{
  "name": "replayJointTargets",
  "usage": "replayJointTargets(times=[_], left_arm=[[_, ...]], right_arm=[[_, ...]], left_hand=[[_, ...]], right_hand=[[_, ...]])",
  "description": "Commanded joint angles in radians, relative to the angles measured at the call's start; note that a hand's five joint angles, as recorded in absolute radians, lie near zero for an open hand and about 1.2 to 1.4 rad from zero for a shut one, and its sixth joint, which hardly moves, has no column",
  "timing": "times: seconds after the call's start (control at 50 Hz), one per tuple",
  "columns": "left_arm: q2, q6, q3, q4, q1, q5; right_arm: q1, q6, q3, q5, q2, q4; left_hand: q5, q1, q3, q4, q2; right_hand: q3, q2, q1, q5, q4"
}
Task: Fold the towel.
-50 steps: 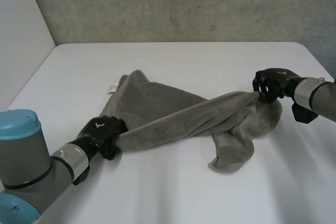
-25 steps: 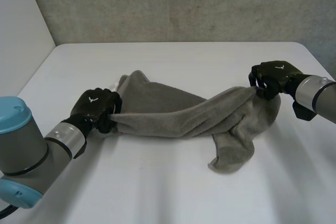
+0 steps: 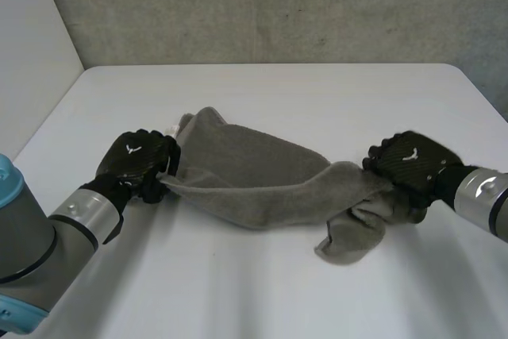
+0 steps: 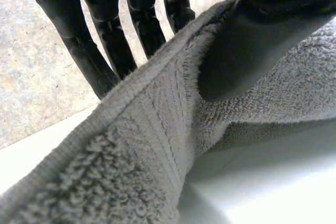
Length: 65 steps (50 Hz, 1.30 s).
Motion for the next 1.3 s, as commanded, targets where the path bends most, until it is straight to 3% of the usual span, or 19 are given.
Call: replayJointTargets(times=[0.02, 0.16, 0.52, 0.62, 0.76, 0.84, 1.02, 1.06, 1.1, 1.3], left_arm=[[-0.007, 0.000, 0.003, 0.001, 0.001, -0.002], [-0.005, 0.000, -0.004, 0.000, 0.001, 0.000], [0.021, -0.002, -0.040, 0.001, -0.001, 0.001], [0.021, -0.002, -0.043, 0.011, -0.001, 0.001], [0.021, -0.002, -0.042, 0.014, -0.001, 0.001], [0.021, -0.002, -0.040, 0.015, -0.001, 0.001], [0.021, -0.003, -0.039, 0.015, 0.001, 0.001], [0.021, -0.003, -0.039, 0.015, 0.001, 0.001], [0.021, -0.003, -0.036, 0.017, 0.001, 0.001], [0.004, -0.002, 0.021, 0.034, 0.019, 0.000]], right_arm=[[-0.033, 0.301, -0.132, -0.013, -0.040, 0.007], [-0.036, 0.409, -0.275, -0.041, 0.009, 0.092], [0.015, 0.426, -1.050, -0.025, 0.691, 0.594], [0.015, 0.426, -1.143, -0.041, 0.785, 0.705], [0.018, 0.423, -1.140, -0.056, 0.799, 0.757], [0.018, 0.420, -1.105, -0.087, 0.765, 0.757], [0.018, 0.387, -1.008, -0.114, 0.721, 0.759], [0.018, 0.348, -0.980, -0.111, 0.708, 0.759], [0.018, 0.338, -0.979, -0.117, 0.701, 0.759], [0.021, 0.340, -1.021, -0.191, 0.652, 0.719]], left_hand=[[0.032, 0.050, 0.021, 0.042, 0.042], [0.032, 0.050, 0.021, 0.042, 0.042], [0.032, 0.050, 0.021, 0.042, 0.042], [0.032, 0.050, 0.021, 0.042, 0.042], [0.032, 0.050, 0.021, 0.042, 0.042], [0.032, 0.050, 0.021, 0.042, 0.042], [0.032, 0.050, 0.021, 0.042, 0.042], [0.032, 0.050, 0.021, 0.042, 0.042], [0.032, 0.050, 0.021, 0.042, 0.042], [0.032, 0.050, 0.021, 0.042, 0.042]], right_hand=[[-0.049, -0.047, -0.056, -0.008, -0.036], [-0.037, -0.035, -0.044, 0.004, -0.024], [0.060, 0.061, 0.053, 0.101, 0.073], [0.066, 0.067, 0.059, 0.107, 0.079], [0.075, 0.076, 0.067, 0.116, 0.088], [0.312, 0.313, 0.304, 0.353, 0.325], [0.542, 0.543, 0.534, 0.582, 0.554], [0.947, 0.949, 0.940, 0.988, 0.960], [1.013, 1.014, 1.005, 1.053, 1.025], [1.013, 1.015, 1.006, 1.054, 1.026]])
